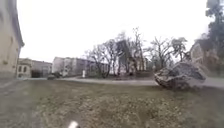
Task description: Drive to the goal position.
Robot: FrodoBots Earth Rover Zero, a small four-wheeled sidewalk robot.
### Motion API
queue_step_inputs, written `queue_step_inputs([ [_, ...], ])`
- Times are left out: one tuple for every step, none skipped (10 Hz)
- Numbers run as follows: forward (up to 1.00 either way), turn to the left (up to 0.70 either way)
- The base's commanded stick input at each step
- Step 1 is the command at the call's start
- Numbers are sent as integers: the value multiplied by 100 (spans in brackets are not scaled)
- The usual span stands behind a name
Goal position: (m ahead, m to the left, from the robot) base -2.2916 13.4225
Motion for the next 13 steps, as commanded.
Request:
queue_step_inputs([
  [0,70],
  [0,70],
  [0,70],
  [0,70],
  [0,70],
  [0,70],
  [0,70],
  [0,70],
  [3,66],
  [26,43],
  [59,38],
  [70,36],
  [70,36],
])
